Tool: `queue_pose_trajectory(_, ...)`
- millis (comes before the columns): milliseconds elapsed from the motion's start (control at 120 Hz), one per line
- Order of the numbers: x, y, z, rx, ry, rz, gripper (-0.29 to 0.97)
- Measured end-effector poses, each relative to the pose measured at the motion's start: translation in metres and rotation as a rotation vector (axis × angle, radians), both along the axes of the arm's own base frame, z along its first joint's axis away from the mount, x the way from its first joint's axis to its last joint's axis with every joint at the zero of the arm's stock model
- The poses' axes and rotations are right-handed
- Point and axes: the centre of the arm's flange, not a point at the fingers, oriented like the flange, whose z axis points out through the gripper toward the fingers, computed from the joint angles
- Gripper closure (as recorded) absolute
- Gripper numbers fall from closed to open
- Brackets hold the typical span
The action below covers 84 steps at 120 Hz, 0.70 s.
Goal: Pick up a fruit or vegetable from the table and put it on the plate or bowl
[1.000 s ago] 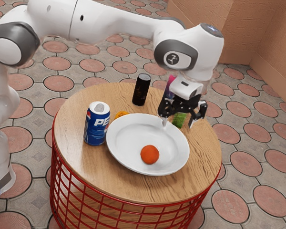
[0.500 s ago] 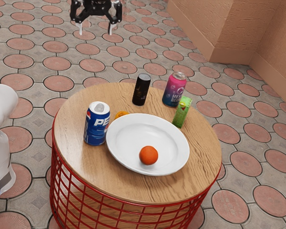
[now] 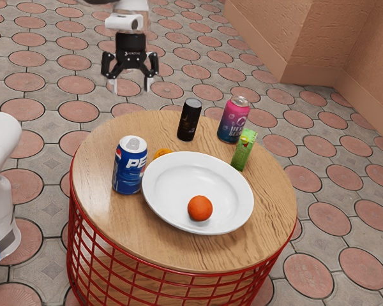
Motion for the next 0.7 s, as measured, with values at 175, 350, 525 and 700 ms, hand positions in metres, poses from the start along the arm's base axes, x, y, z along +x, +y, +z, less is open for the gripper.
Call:
queue_pose_trajectory(175, -0.001, 0.031, 0.009, -0.055, -0.057, 0.044, 0.00)
queue_pose_trajectory(350, -0.007, 0.065, 0.014, -0.076, -0.072, 0.084, 0.00)
queue_pose_trajectory(525, -0.006, 0.176, -0.102, -0.221, 0.056, 0.209, 0.00)
queue_pose_trajectory(700, 0.010, 0.171, -0.140, -0.229, 0.098, 0.159, 0.00)
